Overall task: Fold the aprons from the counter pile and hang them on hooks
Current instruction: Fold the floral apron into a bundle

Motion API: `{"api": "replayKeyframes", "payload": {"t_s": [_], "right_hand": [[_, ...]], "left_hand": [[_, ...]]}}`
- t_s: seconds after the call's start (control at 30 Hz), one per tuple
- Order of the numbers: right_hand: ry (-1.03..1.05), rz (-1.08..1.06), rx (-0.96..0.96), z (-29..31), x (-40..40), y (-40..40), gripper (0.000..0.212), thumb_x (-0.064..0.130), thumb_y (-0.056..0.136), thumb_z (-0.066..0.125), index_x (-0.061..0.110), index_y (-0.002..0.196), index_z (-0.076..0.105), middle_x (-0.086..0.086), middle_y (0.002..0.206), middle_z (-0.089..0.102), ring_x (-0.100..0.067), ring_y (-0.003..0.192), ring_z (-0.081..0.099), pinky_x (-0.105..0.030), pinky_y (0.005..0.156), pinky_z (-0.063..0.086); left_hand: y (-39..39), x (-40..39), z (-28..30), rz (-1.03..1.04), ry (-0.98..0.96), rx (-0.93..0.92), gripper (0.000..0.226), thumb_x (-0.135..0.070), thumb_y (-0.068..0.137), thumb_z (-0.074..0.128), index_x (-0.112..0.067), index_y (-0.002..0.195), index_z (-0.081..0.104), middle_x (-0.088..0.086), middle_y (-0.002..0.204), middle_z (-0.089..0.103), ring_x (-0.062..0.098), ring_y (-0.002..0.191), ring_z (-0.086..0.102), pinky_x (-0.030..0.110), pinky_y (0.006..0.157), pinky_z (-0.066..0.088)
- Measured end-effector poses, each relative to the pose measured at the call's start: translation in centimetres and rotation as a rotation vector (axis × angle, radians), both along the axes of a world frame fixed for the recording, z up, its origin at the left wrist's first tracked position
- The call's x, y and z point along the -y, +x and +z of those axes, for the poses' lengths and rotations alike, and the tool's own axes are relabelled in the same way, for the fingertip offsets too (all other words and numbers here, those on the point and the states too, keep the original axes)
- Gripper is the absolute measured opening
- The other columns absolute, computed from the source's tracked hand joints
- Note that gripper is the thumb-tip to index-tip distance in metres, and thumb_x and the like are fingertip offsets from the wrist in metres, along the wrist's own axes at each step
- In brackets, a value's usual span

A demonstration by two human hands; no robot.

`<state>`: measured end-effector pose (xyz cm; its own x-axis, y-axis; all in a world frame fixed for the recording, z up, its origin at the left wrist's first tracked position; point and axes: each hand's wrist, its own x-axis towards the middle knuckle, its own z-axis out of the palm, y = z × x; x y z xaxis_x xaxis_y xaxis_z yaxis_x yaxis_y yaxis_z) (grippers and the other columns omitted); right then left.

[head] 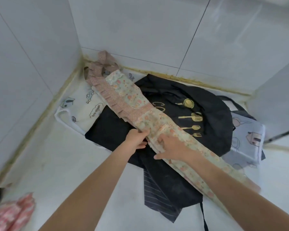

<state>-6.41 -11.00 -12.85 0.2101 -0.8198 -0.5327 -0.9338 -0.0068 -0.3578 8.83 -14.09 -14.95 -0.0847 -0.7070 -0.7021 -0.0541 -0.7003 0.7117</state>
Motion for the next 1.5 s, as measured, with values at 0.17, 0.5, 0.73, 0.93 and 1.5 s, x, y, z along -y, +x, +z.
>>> {"api": "replayKeyframes", "payload": {"t_s": [0.17, 0.5, 0.73, 0.93, 1.5], "right_hand": [[-0.036, -0.115, 0.321, 0.2, -0.5, 1.7, 0.049, 0.014, 0.083, 0.069, 0.009, 0.127, 0.049, -0.002, 0.111, 0.049, -0.013, 0.099, 0.046, -0.021, 0.08, 0.037], [-0.261, -0.08, 0.19, -0.5, -4.8, -5.5, 0.026, 0.017, 0.09, 0.06, 0.009, 0.115, 0.06, -0.01, 0.118, 0.05, -0.023, 0.112, 0.052, -0.024, 0.093, 0.039], [-0.157, 0.313, 0.087, -2.3, -9.1, -10.2, 0.036, 0.031, 0.09, 0.06, 0.02, 0.123, 0.055, 0.003, 0.128, 0.039, -0.011, 0.133, 0.026, -0.031, 0.107, 0.03], [-0.403, 0.543, -0.202, -1.7, -11.5, -18.0, 0.092, -0.015, 0.074, 0.049, 0.029, 0.146, 0.015, 0.003, 0.149, 0.008, -0.022, 0.122, 0.031, -0.03, 0.084, 0.047], [-0.054, 0.323, 0.197, -2.4, -10.1, -19.2, 0.025, 0.034, 0.096, 0.048, 0.039, 0.119, 0.056, 0.004, 0.119, 0.054, -0.014, 0.105, 0.052, -0.027, 0.086, 0.04]], "left_hand": [[1.9, 2.0, -1.2, 0.232, -0.232, 0.242, 0.019, -0.017, 0.092, 0.059, 0.0, 0.1, 0.065, 0.009, 0.091, 0.065, 0.02, 0.071, 0.063, 0.038, 0.08, 0.056], [-2.4, -6.6, 0.8, -0.478, -0.983, 1.024, 0.041, -0.026, 0.097, 0.042, -0.011, 0.135, 0.037, 0.01, 0.139, 0.033, 0.027, 0.128, 0.03, 0.035, 0.103, 0.029], [-4.4, -13.3, -3.6, -0.929, -1.064, 1.244, 0.043, -0.027, 0.053, 0.088, -0.016, 0.093, 0.075, 0.005, 0.105, 0.071, 0.024, 0.096, 0.068, 0.036, 0.079, 0.055], [-6.6, -18.1, -2.6, -0.816, -1.149, 1.224, 0.035, -0.013, 0.056, 0.069, -0.015, 0.091, 0.063, 0.002, 0.083, 0.062, 0.02, 0.073, 0.063, 0.026, 0.063, 0.051], [-7.9, -22.8, -3.7, -0.692, -0.846, 0.8, 0.084, -0.076, 0.068, 0.047, -0.018, 0.128, 0.055, -0.003, 0.128, 0.049, 0.008, 0.11, 0.034, 0.019, 0.099, 0.028]]}}
